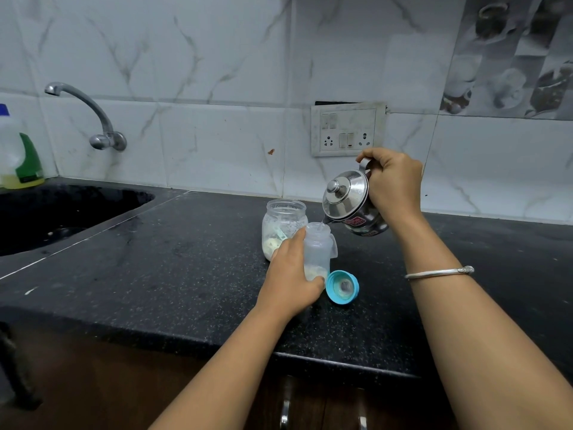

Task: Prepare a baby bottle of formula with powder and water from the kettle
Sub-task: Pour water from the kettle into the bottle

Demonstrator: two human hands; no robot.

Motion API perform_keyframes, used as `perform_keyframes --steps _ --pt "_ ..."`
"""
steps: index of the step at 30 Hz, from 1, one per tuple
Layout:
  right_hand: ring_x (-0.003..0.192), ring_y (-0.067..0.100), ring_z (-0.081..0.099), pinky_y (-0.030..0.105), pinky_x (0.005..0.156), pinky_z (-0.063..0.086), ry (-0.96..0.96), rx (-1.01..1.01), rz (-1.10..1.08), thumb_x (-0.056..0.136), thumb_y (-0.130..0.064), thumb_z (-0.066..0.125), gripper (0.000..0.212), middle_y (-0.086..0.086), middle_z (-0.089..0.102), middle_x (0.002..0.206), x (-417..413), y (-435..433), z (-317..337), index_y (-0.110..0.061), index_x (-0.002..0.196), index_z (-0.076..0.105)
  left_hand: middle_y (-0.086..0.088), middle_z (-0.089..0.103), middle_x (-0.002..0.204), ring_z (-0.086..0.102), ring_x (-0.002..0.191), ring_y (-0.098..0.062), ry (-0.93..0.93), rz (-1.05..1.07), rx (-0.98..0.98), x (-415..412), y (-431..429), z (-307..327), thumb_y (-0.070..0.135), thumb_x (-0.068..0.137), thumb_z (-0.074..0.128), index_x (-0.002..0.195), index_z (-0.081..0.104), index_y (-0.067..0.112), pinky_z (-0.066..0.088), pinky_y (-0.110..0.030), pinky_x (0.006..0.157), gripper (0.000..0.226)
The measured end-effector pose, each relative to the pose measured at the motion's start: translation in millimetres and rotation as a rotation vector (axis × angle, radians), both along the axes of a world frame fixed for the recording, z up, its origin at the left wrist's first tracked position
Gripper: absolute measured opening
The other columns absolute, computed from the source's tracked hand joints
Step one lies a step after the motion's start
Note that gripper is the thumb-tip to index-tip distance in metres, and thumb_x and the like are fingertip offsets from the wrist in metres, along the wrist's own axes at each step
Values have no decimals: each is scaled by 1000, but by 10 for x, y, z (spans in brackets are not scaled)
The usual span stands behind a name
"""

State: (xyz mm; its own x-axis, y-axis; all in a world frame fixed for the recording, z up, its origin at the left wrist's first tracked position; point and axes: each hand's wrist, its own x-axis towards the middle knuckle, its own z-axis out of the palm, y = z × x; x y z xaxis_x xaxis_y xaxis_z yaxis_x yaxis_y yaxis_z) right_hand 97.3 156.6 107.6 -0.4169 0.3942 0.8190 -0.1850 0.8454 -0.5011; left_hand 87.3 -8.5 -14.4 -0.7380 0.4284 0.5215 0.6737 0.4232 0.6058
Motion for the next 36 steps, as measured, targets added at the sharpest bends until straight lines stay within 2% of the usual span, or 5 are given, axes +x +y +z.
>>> perform_keyframes --steps 4,8,21,30,36 --pt "87 20 65 25 77 49 3 5 9 77 10 45 39 7 73 89 21 -29 2 -10 94 74 -5 39 139 35 129 -20 -6 2 -4 4 0 7 19 76 67 147 16 16 29 -28 104 87" --pt "87 19 64 19 73 44 -2 11 -3 79 9 45 39 7 74 90 16 -30 0 -11 94 74 -5 39 139 36 128 -20 -9 2 0 12 -2 12 19 76 67 147 16 16 29 -26 103 87" --pt "87 16 64 21 78 47 -14 7 6 78 10 45 40 7 74 92 43 -55 26 -11 96 74 -5 36 142 32 132 -20 -21 6 -14 9 -2 11 19 77 66 148 14 15 26 -26 105 88" --pt "88 20 65 34 81 52 -8 9 11 78 9 47 38 7 74 90 46 -63 19 -11 95 74 -6 37 141 34 130 -20 -19 5 -1 17 -1 16 17 77 66 147 17 15 25 -20 101 86" --pt "88 18 65 29 82 51 -9 9 16 78 10 47 38 7 74 91 53 -70 19 -10 95 74 -5 37 141 33 130 -18 -13 -1 10 20 -3 17 16 77 66 147 18 16 21 -16 95 85"
